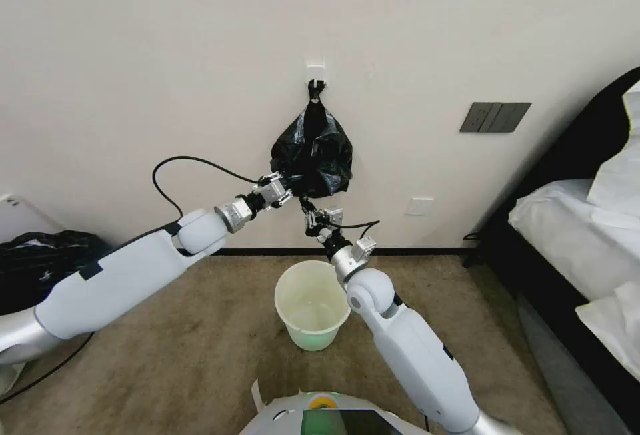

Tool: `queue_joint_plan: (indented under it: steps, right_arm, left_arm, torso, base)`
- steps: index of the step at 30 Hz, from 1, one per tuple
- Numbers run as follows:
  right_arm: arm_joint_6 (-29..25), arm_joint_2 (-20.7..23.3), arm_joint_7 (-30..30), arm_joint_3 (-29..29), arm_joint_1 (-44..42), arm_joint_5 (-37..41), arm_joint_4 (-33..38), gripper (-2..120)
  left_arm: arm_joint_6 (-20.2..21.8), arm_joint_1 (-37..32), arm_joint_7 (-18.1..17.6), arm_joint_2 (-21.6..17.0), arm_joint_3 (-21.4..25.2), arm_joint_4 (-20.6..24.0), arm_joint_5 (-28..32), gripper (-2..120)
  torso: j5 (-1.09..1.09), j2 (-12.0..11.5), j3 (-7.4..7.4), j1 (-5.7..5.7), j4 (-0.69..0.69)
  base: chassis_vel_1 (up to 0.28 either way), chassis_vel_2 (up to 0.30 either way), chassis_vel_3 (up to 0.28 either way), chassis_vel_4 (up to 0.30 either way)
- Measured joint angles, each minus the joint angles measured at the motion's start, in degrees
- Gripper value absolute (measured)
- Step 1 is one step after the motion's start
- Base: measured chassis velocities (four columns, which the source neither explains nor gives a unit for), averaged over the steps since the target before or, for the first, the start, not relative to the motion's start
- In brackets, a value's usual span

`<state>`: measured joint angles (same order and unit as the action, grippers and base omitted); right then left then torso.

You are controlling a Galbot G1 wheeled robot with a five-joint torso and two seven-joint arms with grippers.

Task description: Place a trash bag onto the trash bin.

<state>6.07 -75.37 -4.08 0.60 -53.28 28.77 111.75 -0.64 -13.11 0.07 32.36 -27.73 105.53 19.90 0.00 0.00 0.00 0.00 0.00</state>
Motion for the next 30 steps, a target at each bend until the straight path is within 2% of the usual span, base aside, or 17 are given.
queue_joint_plan:
  steps: [2, 3, 6, 12, 16, 18, 20, 23, 25, 26, 29, 30]
  right_arm:
    - [0.0, 0.1, 0.0, 0.0, 0.0, 0.0, 0.0, 0]
    - [0.0, 0.1, 0.0, 0.0, 0.0, 0.0, 0.0, 0]
    - [0.0, 0.1, 0.0, 0.0, 0.1, 0.1, 0.1, 0]
    - [0.0, 0.2, 0.0, -0.1, 0.1, 0.3, 0.3, 0]
    - [0.2, 0.5, -0.1, -0.1, -0.5, 0.4, 1.4, 0]
    - [0.3, 0.7, -0.1, -0.1, -0.7, 0.5, 1.7, 0]
    - [0.7, 1.6, -0.2, -0.2, -1.8, 0.5, 3.4, 9]
    - [1.2, 2.4, -0.2, -0.4, -2.8, 0.5, 4.8, 16]
    - [1.8, 3.9, -0.2, -0.9, -4.5, 0.4, 6.8, 27]
    - [1.8, 3.9, -0.2, -0.9, -4.5, 0.4, 6.8, 27]
    - [2.3, 6.4, -0.2, -2.8, -7.9, 0.3, 9.6, 42]
    - [2.3, 6.4, -0.2, -2.8, -7.9, 0.3, 9.6, 42]
  left_arm:
    - [2.3, 1.0, -0.3, -0.2, -0.4, -0.2, -0.5, 11]
    - [2.3, 1.0, -0.3, -0.2, -0.4, -0.2, -0.5, 11]
    - [5.1, 1.1, -1.2, -0.5, 0.0, 0.2, -0.6, 0]
    - [6.0, -1.3, -2.4, -0.6, 2.5, 0.7, 0.6, 0]
    - [4.0, -7.6, -6.0, 1.0, 8.6, 2.2, 6.3, 0]
    - [3.4, -8.8, -6.7, 1.5, 9.8, 2.6, 7.4, 0]
    - [1.4, -12.8, -9.9, 3.4, 14.1, 4.3, 11.1, 0]
    - [0.8, -14.7, -11.3, 4.3, 16.4, 5.3, 12.8, 0]
    - [0.4, -16.9, -12.5, 5.4, 19.0, 6.4, 14.3, 0]
    - [0.4, -16.9, -12.5, 5.4, 19.0, 6.4, 14.3, 0]
    - [-0.1, -19.5, -13.0, 6.1, 21.4, 7.6, 14.8, 0]
    - [-0.1, -19.5, -13.0, 6.1, 21.4, 7.6, 14.8, 0]
  torso:
    - [0.00, 0.0, 0.00, 0.00, -0.01]
    - [0.00, 0.0, 0.00, 0.00, -0.01]
    - [0.00, 0.0, 0.00, 0.00, 0.00]
    - [0.00, 0.0, -0.01, 0.00, 0.00]
    - [0.00, 0.0, -0.01, 0.00, 0.00]
    - [0.00, 0.0, -0.01, -0.01, 0.00]
    - [0.00, 0.0, -0.01, 0.00, -0.01]
    - [0.00, 0.0, -0.01, -0.01, -0.01]
    - [0.01, 0.0, -0.01, -0.01, 0.00]
    - [0.01, 0.0, -0.01, -0.01, 0.00]
    - [0.01, 0.0, -0.01, -0.01, -0.02]
    - [0.01, 0.0, -0.01, -0.01, -0.02]
  base:
    - [0.000, 0.000, 0.000, 0.000]
    - [0.000, 0.000, 0.000, 0.000]
    - [0.000, 0.000, 0.000, 0.000]
    - [0.000, 0.000, 0.000, 0.000]
    - [0.000, 0.000, 0.000, 0.000]
    - [0.000, 0.000, 0.000, 0.000]
    - [0.000, 0.000, 0.000, 0.000]
    - [0.000, 0.000, 0.000, 0.000]
    - [0.000, 0.000, 0.000, 0.000]
    - [0.000, 0.000, 0.000, 0.000]
    - [0.000, 0.000, 0.000, 0.000]
    - [0.000, 0.000, 0.000, 0.000]
